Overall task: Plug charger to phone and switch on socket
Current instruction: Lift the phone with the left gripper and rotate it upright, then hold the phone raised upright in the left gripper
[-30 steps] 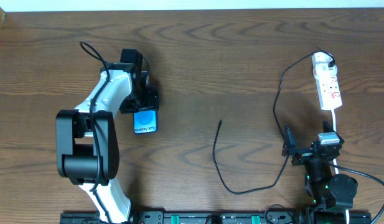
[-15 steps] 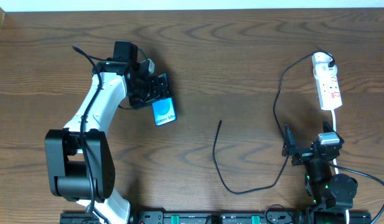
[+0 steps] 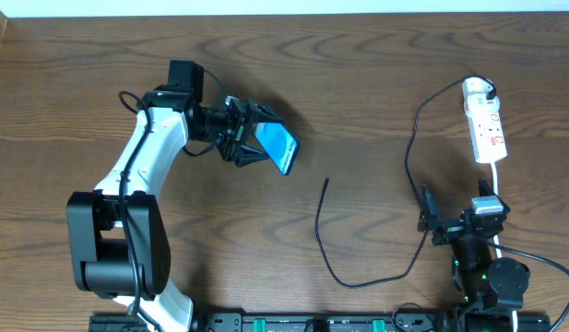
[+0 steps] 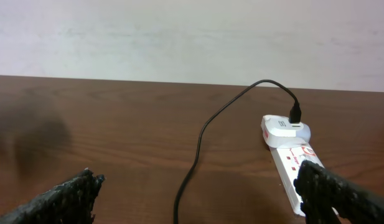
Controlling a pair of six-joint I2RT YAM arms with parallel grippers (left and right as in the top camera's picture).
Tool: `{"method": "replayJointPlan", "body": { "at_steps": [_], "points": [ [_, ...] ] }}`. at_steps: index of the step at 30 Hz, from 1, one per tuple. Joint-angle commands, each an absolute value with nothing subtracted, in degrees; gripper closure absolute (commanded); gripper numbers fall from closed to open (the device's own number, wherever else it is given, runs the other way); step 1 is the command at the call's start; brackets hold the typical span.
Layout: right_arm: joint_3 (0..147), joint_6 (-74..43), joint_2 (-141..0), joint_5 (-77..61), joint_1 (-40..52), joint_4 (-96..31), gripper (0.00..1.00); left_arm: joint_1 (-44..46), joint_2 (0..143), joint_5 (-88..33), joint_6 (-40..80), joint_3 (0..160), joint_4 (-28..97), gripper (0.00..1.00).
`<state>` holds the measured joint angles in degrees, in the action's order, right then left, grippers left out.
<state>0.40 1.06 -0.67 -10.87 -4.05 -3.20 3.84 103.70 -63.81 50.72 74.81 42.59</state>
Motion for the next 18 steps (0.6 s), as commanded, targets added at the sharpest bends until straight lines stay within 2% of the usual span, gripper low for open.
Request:
{"method": "replayJointPlan", "body": {
  "at_steps": [1, 9, 18],
  "points": [
    [0.32, 1.76, -0.27, -10.87, -3.66, -3.44, 0.01, 3.6, 102.1, -76.79, 59.13, 74.94, 42.54, 0.93],
    [0.32, 1.76, -0.27, -10.87, -3.66, -3.44, 0.01, 3.6, 102.1, -85.86, 67.37, 74.94, 42.57, 0.93],
    [0.32, 1.76, -0.27, -10.87, -3.66, -3.44, 0.01, 3.6, 102.1, -85.95, 71.9, 74.94, 42.57, 0.93]
  ]
}}
